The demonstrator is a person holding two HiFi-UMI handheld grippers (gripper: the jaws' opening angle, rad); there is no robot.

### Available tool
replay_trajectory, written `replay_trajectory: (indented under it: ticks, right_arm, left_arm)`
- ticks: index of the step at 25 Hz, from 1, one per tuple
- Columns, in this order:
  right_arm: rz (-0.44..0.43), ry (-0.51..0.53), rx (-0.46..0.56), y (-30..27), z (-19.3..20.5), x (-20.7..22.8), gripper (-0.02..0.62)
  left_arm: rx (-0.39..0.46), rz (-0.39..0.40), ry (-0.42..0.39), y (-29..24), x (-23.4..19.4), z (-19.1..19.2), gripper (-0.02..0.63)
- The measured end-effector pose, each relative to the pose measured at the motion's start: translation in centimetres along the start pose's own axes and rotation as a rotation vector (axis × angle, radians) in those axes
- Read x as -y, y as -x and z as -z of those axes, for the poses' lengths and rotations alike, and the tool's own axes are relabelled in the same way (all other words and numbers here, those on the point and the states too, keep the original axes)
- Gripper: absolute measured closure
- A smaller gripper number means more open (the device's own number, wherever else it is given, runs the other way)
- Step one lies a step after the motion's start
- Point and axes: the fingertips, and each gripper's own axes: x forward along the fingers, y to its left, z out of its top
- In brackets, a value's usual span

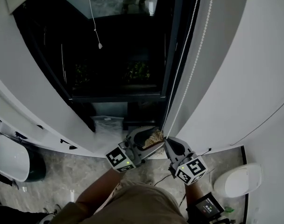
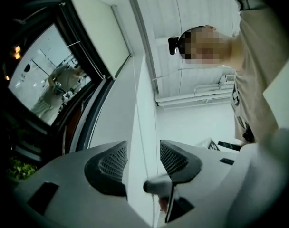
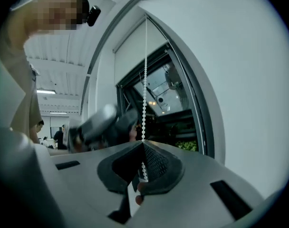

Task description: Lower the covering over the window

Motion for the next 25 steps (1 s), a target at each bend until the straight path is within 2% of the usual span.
replay_trajectory:
  ticks: [1, 4, 5, 6, 8, 9, 10, 13, 16, 19, 20, 21, 23, 24, 25]
  right_arm:
    - [-0.006, -0.008, -0.019, 0.0, 0.9, -0.2, 0.589]
    - [-0.011, 0.022, -0.03, 0.2, 1.4, -1.1, 0.588]
    - [-0.02, 0.042, -0.03, 0.4, 1.3, -1.5, 0.588]
    - [-0.045, 0.051, -0.023, 0.8, 1.1, -2.0, 0.588]
    - [-0.123, 0.007, 0.025, 2.2, 0.2, -2.8, 0.586]
    - [-0.148, -0.035, 0.064, 2.9, -0.6, -2.7, 0.559]
    - [-0.15, -0.065, 0.107, 3.6, -1.6, -2.4, 0.501]
    - [-0.077, -0.04, 0.194, 4.3, -4.7, -0.8, 0.465]
    - [-0.056, 0.014, 0.212, 3.5, -6.4, -0.8, 0.454]
    - [-0.037, 0.064, 0.18, 2.2, -6.5, -1.1, 0.455]
    - [-0.016, 0.08, 0.166, 1.8, -6.2, -1.0, 0.483]
    - [0.0, 0.086, 0.154, 1.6, -5.8, -0.9, 0.57]
    - [0.022, 0.067, 0.142, 1.5, -5.6, -0.6, 0.581]
    - [0.037, 0.063, 0.138, 1.5, -5.6, -0.4, 0.583]
    - [0.052, 0.065, 0.133, 1.5, -5.4, 0.0, 0.584]
  left_arm:
    - [-0.008, -0.004, -0.02, -1.1, -0.4, -1.0, 0.402]
    - [-0.114, 0.019, -0.06, -3.7, -0.4, -0.9, 0.406]
    - [-0.131, 0.032, -0.05, -4.0, -0.2, -0.6, 0.571]
    - [-0.124, 0.041, -0.028, -3.9, 0.0, -0.4, 0.586]
    - [-0.083, 0.03, 0.002, -3.3, 0.2, -0.4, 0.589]
    - [-0.072, 0.017, -0.008, -3.0, 0.1, -0.3, 0.589]
    - [-0.078, 0.007, -0.028, -2.7, 0.0, 0.0, 0.589]
    - [-0.159, 0.013, -0.059, -1.8, 0.2, 3.2, 0.589]
    - [-0.234, 0.042, -0.017, -0.5, 2.1, 7.8, 0.589]
    - [-0.246, 0.054, 0.029, 0.5, 3.9, 10.3, 0.589]
    - [-0.246, 0.055, 0.031, 0.7, 4.2, 10.4, 0.589]
    - [-0.25, 0.057, 0.025, 0.8, 4.4, 10.4, 0.589]
    - [-0.265, 0.072, 0.007, 1.2, 4.5, 10.1, 0.589]
    - [-0.255, 0.083, 0.015, 1.4, 4.4, 9.6, 0.589]
    - [-0.223, 0.086, 0.044, 1.5, 3.9, 8.5, 0.561]
